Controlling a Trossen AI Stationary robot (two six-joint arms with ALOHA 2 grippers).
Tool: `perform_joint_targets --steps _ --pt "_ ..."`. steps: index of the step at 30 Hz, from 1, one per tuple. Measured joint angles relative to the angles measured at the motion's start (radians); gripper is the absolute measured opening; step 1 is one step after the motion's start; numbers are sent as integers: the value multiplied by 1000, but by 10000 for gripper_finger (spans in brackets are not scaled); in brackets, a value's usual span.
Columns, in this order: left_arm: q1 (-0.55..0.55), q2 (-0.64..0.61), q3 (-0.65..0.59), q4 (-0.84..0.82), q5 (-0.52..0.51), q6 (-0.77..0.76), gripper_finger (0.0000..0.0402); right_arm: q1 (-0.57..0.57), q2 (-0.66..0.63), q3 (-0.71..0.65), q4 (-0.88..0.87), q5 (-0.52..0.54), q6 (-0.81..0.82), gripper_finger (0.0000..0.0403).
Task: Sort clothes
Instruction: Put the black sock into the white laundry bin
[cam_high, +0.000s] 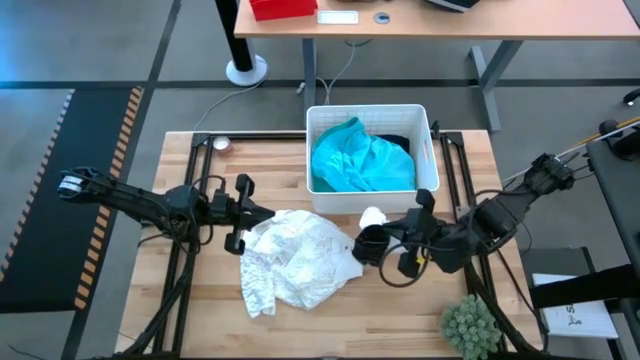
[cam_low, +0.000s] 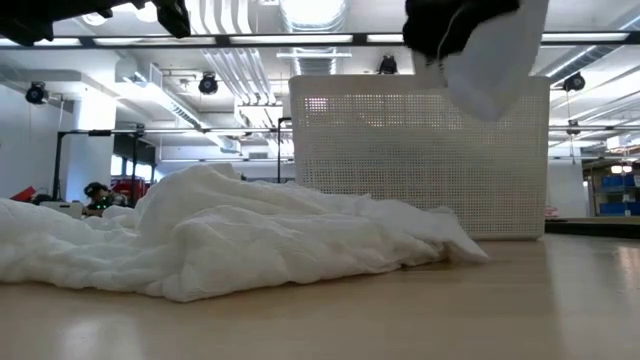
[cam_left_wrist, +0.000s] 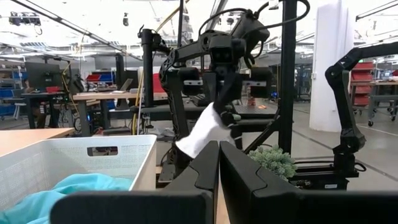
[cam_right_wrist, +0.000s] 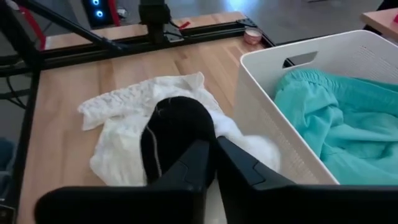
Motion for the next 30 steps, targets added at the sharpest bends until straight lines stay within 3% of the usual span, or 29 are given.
perform_joint_targets --steps 8,10,14,17,23,30 --pt "0 0 0 0 0 -4 0 2 0 -1 -21 -2 -54 99" --pt "0 0 0 0 0 -4 0 4 0 -1 -21 0 -63 85" --pt "0 0 0 1 0 -4 0 4 0 -1 -41 0 -84 17" --pt "0 0 0 0 0 -4 0 4 1 -4 -86 -7 -74 12" --pt "0 0 0 2 0 -4 0 6 41 -72 -97 -152 0 55" --pt "0 0 0 2 0 -4 0 6 177 -195 -10 -247 127 157"
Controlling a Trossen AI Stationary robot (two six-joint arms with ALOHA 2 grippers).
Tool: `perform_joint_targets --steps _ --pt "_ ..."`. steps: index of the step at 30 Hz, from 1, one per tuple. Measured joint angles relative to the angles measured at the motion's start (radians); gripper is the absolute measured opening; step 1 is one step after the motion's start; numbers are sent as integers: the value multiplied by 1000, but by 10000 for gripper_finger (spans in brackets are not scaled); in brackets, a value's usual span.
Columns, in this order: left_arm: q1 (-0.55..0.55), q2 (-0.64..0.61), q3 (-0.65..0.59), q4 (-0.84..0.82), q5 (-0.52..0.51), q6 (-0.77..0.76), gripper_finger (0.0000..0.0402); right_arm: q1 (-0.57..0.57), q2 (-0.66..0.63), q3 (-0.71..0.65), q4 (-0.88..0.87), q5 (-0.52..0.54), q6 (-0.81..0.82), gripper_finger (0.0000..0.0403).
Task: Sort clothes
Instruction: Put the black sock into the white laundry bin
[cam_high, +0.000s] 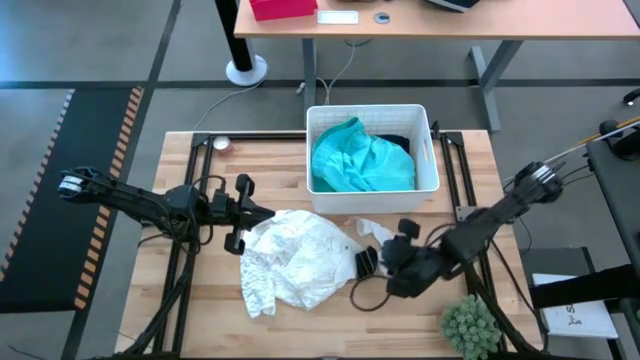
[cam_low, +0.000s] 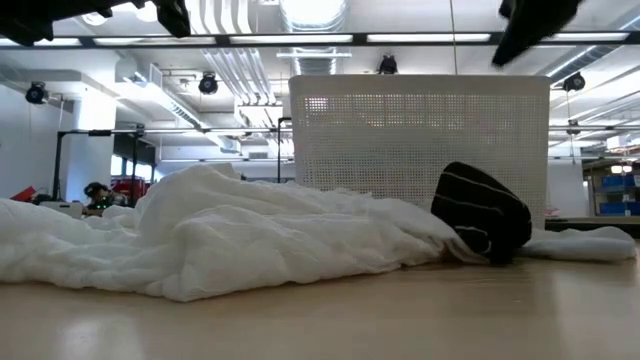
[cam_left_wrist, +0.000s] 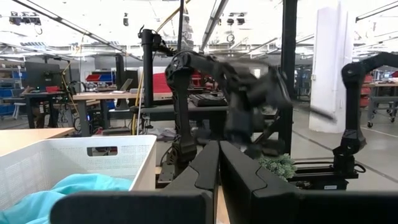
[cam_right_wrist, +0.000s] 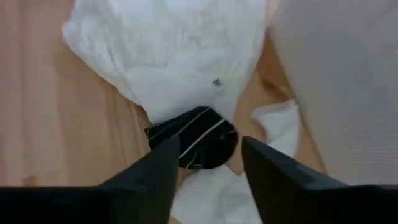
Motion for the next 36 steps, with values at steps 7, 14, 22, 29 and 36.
perform_joint_targets --steps 7,14,22,29,36 --pt "0 0 0 2 0 0 0 -16 149 -52 140 -59 14 226" --pt "0 0 0 2 0 0 0 -84 260 -78 175 -81 90 240" --pt "0 0 0 1 0 0 0 -133 290 -87 211 -122 20 156" --pt "0 0 0 -2 0 0 0 -118 205 -30 174 -116 -59 13" --pt "0 0 0 -3 0 -3 0 -85 84 71 118 6 -141 4"
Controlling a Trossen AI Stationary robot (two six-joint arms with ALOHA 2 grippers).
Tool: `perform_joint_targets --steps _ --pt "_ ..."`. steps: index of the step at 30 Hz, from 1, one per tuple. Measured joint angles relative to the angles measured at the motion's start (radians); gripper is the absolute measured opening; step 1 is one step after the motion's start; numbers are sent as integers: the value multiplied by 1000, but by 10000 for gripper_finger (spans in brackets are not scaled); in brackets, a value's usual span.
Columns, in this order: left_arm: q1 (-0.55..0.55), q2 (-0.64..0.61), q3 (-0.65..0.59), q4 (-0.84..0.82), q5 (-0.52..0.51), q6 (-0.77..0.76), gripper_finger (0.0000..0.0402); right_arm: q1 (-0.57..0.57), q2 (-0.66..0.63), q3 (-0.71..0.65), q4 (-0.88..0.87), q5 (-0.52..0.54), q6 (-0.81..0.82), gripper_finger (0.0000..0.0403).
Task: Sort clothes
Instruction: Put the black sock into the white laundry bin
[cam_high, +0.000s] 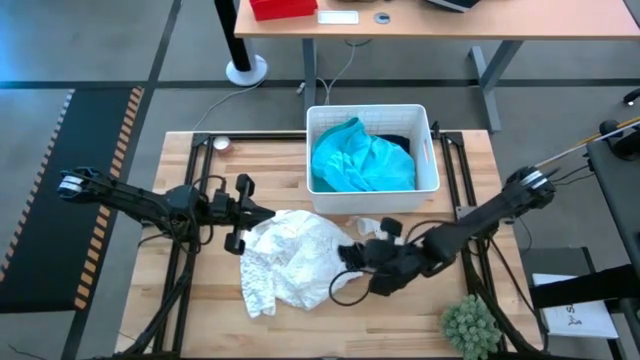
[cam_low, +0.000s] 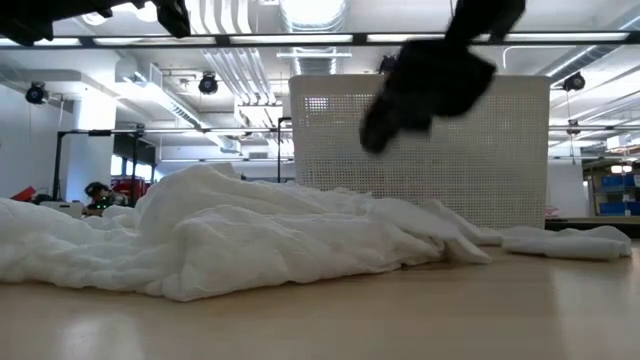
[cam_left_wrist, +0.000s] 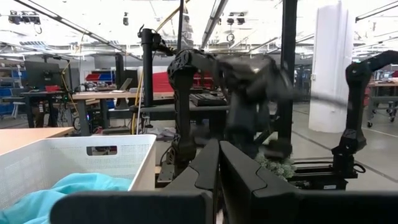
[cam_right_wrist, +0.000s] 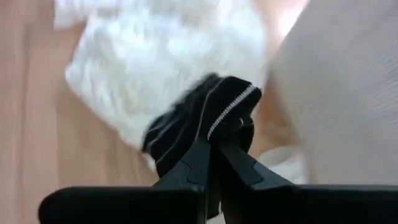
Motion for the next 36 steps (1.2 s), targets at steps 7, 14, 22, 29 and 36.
perform_joint_targets --steps 7,14,22,29,36 --pt "0 0 0 -1 0 0 0 10 -96 160 -191 281 -63 2" --pt "0 0 0 -2 0 0 0 -34 -165 289 -239 508 -234 1" --pt "0 0 0 -7 0 -4 0 -179 -232 321 -252 584 -346 0" --pt "0 0 0 -7 0 -4 0 -327 -219 315 -466 580 -254 0" --pt "0 0 0 -5 0 -5 0 -438 -180 256 -552 370 -180 15"
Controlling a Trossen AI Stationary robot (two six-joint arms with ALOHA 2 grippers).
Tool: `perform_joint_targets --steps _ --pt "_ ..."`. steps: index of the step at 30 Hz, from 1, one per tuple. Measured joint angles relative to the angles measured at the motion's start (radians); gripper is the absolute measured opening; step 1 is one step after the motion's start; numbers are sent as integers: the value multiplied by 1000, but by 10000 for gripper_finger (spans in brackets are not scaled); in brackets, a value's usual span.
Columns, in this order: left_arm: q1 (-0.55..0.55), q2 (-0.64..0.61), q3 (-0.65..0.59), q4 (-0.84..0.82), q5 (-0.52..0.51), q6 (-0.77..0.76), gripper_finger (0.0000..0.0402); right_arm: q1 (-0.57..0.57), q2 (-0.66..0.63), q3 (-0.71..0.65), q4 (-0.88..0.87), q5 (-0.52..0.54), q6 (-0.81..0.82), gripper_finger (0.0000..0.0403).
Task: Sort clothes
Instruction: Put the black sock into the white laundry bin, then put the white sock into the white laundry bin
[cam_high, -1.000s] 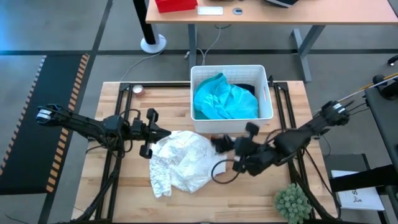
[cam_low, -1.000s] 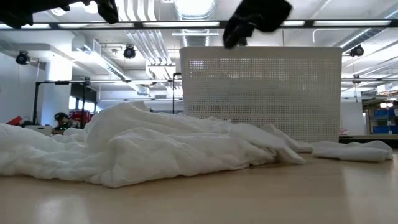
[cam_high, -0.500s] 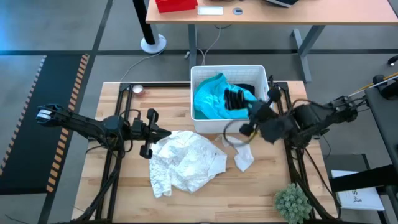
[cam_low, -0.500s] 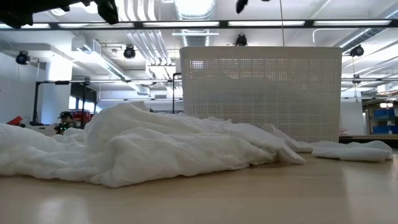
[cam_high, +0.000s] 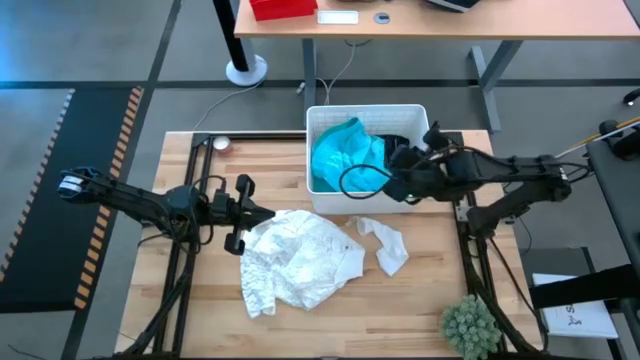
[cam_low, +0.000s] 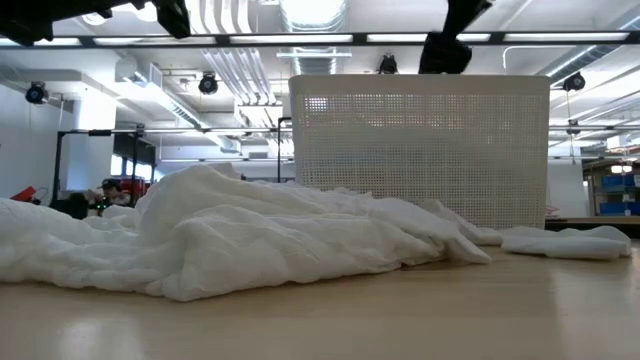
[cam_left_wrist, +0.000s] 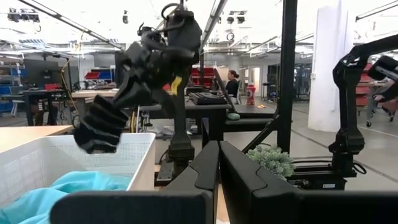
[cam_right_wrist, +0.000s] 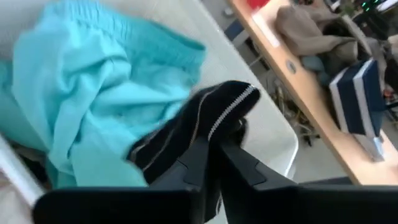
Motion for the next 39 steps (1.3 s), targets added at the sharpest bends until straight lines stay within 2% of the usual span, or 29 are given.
perform_joint_targets --steps 4,11,16,19,22,31,39 --pt "0 0 0 1 0 0 0 -20 30 -32 0 8 -15 65" --pt "0 0 0 -1 0 -3 0 -26 44 -36 4 80 0 188" --pt "0 0 0 -4 0 -6 0 -15 10 -15 6 41 0 245" --pt "0 0 0 -5 0 -9 0 17 -18 5 12 -60 1 248" --pt "0 0 0 -10 0 -11 0 71 -48 11 17 -109 24 234" --pt "0 0 0 -14 0 -20 0 318 -81 12 17 -103 124 183" --pt "0 0 0 -16 -16 -20 0 522 -19 -50 20 -76 293 173"
